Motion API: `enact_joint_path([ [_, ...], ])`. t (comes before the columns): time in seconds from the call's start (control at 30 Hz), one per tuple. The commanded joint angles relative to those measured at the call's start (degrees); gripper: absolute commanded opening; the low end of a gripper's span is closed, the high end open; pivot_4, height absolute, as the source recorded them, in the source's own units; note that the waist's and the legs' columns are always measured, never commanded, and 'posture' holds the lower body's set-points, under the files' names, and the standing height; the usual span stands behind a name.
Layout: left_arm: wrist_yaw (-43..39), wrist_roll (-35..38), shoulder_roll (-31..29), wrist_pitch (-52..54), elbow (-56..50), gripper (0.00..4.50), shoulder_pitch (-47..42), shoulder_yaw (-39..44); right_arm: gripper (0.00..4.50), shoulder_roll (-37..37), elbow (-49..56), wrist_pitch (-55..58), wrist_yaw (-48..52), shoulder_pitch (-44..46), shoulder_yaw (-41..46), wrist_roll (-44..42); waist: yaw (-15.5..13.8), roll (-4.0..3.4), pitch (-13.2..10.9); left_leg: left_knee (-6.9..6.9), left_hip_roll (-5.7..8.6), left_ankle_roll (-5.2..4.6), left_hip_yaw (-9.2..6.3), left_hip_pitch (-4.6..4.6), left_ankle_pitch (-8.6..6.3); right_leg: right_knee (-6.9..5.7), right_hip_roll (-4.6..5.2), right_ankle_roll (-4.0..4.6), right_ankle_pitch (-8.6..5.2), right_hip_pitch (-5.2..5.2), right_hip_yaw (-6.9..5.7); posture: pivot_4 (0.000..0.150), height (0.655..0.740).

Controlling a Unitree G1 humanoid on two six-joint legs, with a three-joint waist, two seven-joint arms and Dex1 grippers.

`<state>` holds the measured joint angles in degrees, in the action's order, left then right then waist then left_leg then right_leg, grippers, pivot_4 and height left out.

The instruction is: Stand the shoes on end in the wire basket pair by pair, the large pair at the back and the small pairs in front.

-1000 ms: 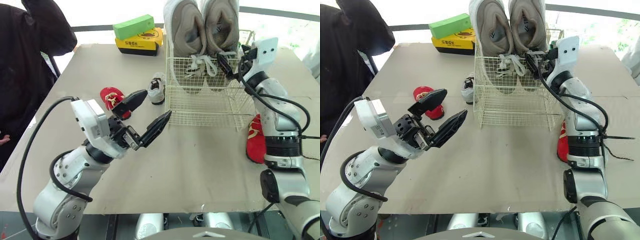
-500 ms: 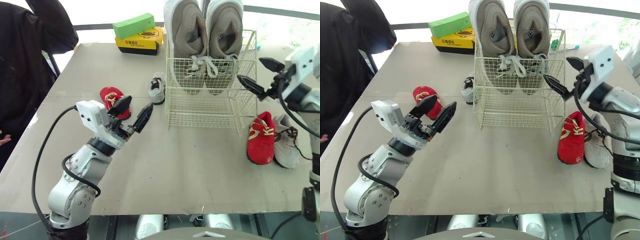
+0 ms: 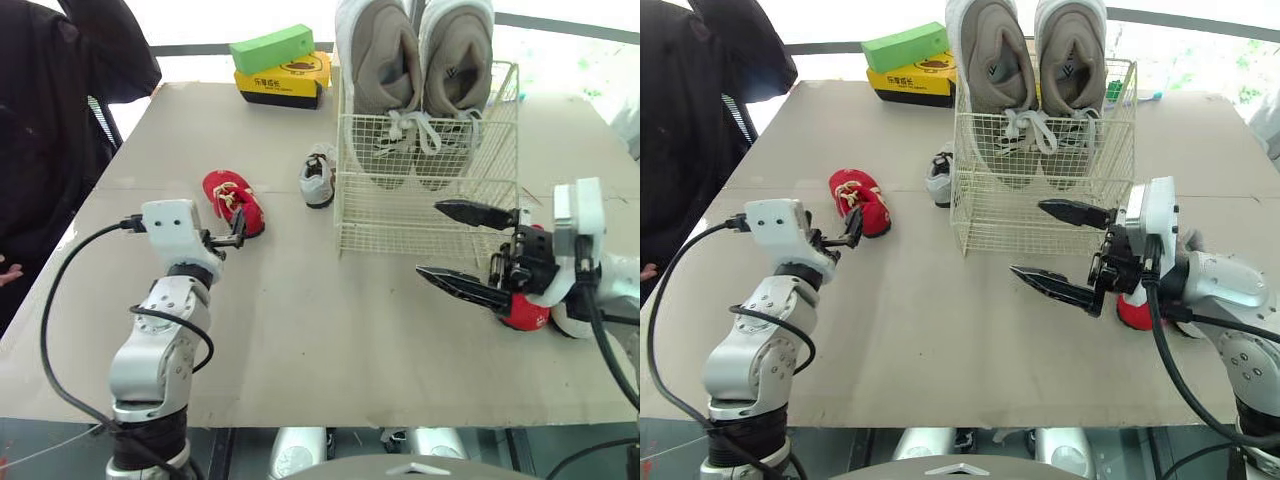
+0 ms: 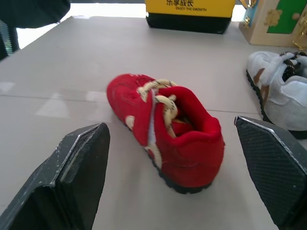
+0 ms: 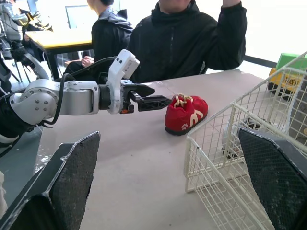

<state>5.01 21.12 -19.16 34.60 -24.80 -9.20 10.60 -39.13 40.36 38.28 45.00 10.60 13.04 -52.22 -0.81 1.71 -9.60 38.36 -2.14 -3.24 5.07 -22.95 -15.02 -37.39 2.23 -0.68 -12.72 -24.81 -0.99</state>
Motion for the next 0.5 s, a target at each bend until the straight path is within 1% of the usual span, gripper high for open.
enact_joint_path([
  [0.03,-2.92,-0.58,1.23,-1.68,0.89,4.50,-4.66,-2.53,4.44,-0.84,1.47,-1.61,0.05,-0.57,1.65,-1.18,-0.17,0.03,-0.02,0.00,0.00,0.00,-0.05,-0.04,0.00,0.02,0.00,0.00,0.00,0.00,-0.05,0.150,0.7400],
  [0.13,-5.34,-0.88,2.24,-1.43,3.02,4.50,-8.48,-4.55,4.44,-1.17,1.27,-2.31,0.21,-1.11,2.22,-1.26,-0.09,0.04,-0.02,0.01,0.00,0.00,-0.07,-0.06,0.00,0.04,0.00,0.01,0.00,0.00,-0.08,0.150,0.7400],
  [0.27,-9.59,-2.85,2.30,-1.89,10.68,4.50,-13.89,-7.72,4.44,-1.49,1.54,-3.48,-0.70,-1.14,2.05,-0.05,0.03,0.04,-0.02,0.00,0.00,0.00,-0.07,-0.03,0.00,0.02,-0.08,0.00,0.00,0.00,-0.08,0.150,0.7400],
  [0.33,-11.78,-5.07,2.53,-4.96,19.14,4.50,-17.83,-9.35,4.44,-1.31,2.21,-3.60,-2.60,-0.69,1.86,0.44,0.12,0.03,-0.02,0.00,-0.03,0.00,-0.07,-0.02,0.01,0.02,-0.16,-0.01,0.00,0.00,-0.06,0.150,0.7400],
  [0.5,-14.94,-8.78,5.69,-14.59,40.13,4.50,-28.08,-10.68,4.44,-1.63,4.75,-3.11,-6.12,-0.40,1.02,0.79,-0.13,0.07,-0.04,0.03,0.01,0.00,-0.17,-0.07,0.02,-0.01,-0.33,-0.02,0.00,0.00,-0.21,0.150,0.7400],
])
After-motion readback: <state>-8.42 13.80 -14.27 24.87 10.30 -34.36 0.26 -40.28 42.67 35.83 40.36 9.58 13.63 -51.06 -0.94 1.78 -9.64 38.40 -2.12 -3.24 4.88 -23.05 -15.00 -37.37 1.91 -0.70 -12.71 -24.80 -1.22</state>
